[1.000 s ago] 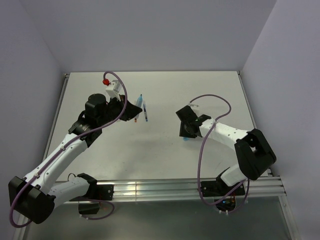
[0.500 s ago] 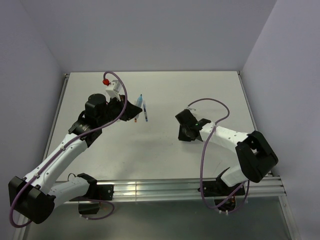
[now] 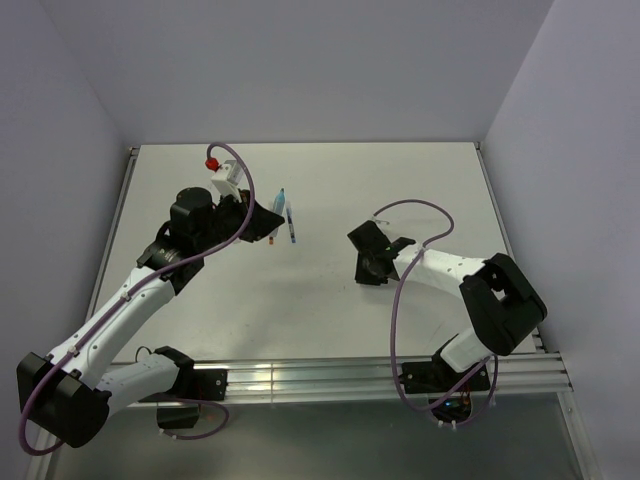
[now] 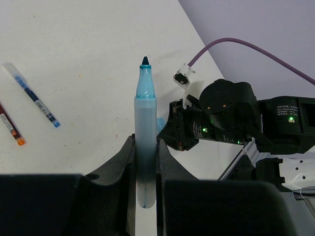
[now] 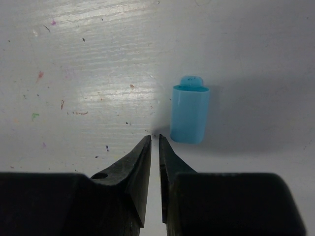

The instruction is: Insert the pens into the pen caps

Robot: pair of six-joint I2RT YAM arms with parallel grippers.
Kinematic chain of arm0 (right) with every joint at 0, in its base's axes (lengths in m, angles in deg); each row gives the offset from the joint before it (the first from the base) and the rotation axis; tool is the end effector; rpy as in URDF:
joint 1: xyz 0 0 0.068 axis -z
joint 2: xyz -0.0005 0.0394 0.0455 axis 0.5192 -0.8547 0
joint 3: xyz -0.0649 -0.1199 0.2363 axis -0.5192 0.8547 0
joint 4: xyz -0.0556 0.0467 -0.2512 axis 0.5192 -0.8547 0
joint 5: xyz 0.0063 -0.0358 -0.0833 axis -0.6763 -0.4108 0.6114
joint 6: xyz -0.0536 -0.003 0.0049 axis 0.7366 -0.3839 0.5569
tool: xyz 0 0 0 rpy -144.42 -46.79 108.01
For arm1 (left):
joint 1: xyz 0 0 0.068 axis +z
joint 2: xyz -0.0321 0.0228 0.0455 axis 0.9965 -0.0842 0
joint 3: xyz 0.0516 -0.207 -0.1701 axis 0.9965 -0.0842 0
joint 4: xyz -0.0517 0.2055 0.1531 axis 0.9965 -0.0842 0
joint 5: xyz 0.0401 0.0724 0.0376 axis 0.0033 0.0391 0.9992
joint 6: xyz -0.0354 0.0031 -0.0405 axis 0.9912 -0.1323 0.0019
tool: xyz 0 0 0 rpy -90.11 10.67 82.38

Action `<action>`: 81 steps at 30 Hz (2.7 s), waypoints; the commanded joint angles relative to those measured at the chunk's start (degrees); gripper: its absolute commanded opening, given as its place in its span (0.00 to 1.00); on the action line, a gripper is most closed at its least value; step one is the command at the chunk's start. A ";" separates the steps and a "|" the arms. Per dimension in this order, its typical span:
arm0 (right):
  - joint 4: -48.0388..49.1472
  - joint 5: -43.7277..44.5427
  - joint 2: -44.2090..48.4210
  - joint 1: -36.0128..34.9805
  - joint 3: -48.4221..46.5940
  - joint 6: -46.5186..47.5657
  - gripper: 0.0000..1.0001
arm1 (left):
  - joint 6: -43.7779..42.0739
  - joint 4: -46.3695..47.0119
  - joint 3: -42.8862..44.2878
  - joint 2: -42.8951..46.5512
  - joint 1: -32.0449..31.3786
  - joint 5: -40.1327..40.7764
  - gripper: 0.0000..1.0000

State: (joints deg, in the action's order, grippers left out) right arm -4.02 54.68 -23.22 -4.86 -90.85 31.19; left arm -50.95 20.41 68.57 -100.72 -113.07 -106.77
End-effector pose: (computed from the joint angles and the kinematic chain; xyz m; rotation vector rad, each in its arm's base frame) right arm 0.2264 0.1582 0.1618 0.1426 2.6756 0.2069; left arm 0.2118 -0.1256 0.3406 0.2113 1.9135 -1.0155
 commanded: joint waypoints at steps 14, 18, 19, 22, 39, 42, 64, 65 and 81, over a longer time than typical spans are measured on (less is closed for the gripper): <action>0.24 3.86 1.48 -0.25 1.29 -1.50 0.19 | -1.10 0.71 2.15 0.68 0.04 -0.05 0.00; 0.07 4.13 1.66 -0.25 1.73 -1.59 0.19 | -1.10 0.79 2.07 0.59 0.04 -0.14 0.00; -0.02 4.21 1.84 -0.25 1.90 -1.67 0.19 | -1.10 0.80 2.07 0.59 0.04 -0.14 0.00; -0.11 4.48 2.36 -0.16 2.52 -1.76 0.19 | -1.10 0.88 1.98 0.59 0.04 -0.31 0.00; -1.25 5.97 3.42 1.42 3.84 -1.41 0.20 | -1.10 0.88 2.07 0.24 -0.05 -0.58 0.00; -1.43 6.23 3.42 2.21 3.75 -0.97 0.20 | -1.01 0.88 2.07 0.24 0.04 -0.49 0.00; 0.15 5.36 -0.89 6.34 0.94 1.58 0.20 | -1.10 0.80 2.15 -0.20 -0.05 -0.57 0.00; 0.15 5.44 -1.32 6.35 0.59 1.75 0.20 | -1.10 0.80 2.07 -0.20 0.04 -0.58 0.00; -1.95 7.02 -0.01 8.63 -1.26 2.72 0.20 | -1.36 0.62 2.33 -0.11 -0.05 -0.75 0.00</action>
State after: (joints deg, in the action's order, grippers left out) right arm -4.52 58.55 -24.40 2.94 -90.66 33.44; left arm -51.10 20.41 68.57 -100.88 -113.07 -106.82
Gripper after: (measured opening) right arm 0.199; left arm 0.167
